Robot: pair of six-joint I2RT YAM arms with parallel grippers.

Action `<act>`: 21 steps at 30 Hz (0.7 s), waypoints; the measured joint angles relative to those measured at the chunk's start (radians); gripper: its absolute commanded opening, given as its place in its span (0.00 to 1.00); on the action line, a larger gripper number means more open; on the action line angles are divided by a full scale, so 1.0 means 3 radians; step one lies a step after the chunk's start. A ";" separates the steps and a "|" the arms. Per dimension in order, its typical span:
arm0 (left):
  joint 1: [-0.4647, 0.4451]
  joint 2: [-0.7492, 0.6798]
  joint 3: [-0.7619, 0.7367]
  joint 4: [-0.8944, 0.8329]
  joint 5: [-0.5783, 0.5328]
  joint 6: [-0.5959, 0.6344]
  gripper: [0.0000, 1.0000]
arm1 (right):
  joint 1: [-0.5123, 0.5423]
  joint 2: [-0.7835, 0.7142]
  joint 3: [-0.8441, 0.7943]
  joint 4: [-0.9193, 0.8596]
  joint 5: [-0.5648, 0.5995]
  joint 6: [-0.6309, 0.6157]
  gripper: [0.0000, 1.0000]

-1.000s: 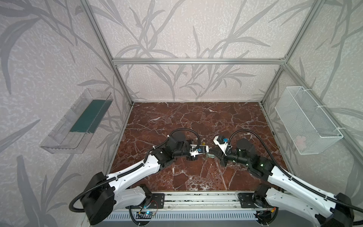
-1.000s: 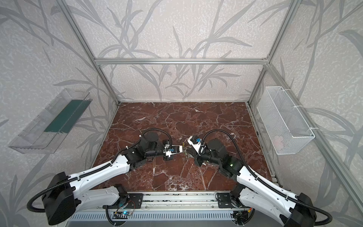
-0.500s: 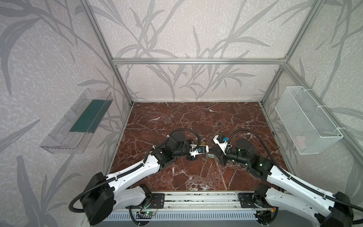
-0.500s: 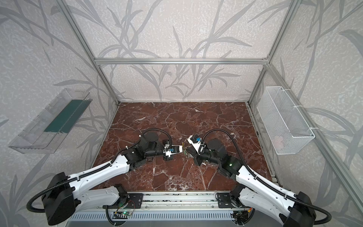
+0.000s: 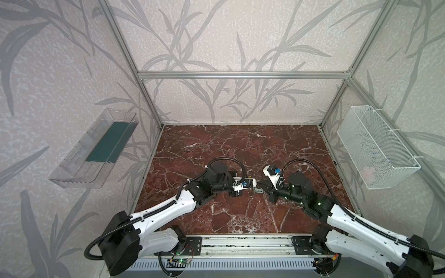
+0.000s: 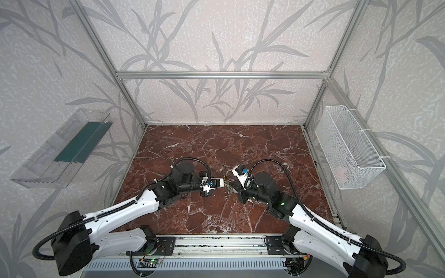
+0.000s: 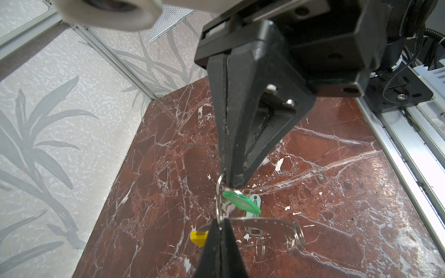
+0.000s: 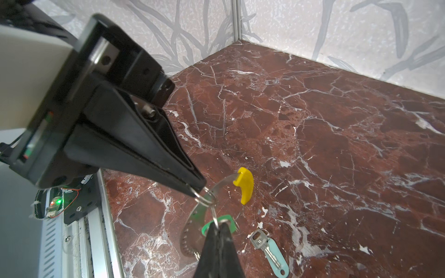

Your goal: Put the keys on the keyring

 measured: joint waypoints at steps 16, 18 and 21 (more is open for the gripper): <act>0.0028 -0.0003 0.0000 0.0088 0.0221 -0.0223 0.00 | -0.0010 -0.0047 -0.0215 0.0301 -0.0081 0.0284 0.00; 0.0067 -0.0003 0.0000 0.0095 0.0336 -0.0331 0.00 | -0.0045 -0.0047 -0.0235 0.0342 -0.0178 0.0304 0.16; 0.0123 -0.0003 0.0000 0.0219 0.0566 -0.0518 0.00 | -0.0090 -0.0061 -0.0235 0.0290 -0.0219 0.0272 0.28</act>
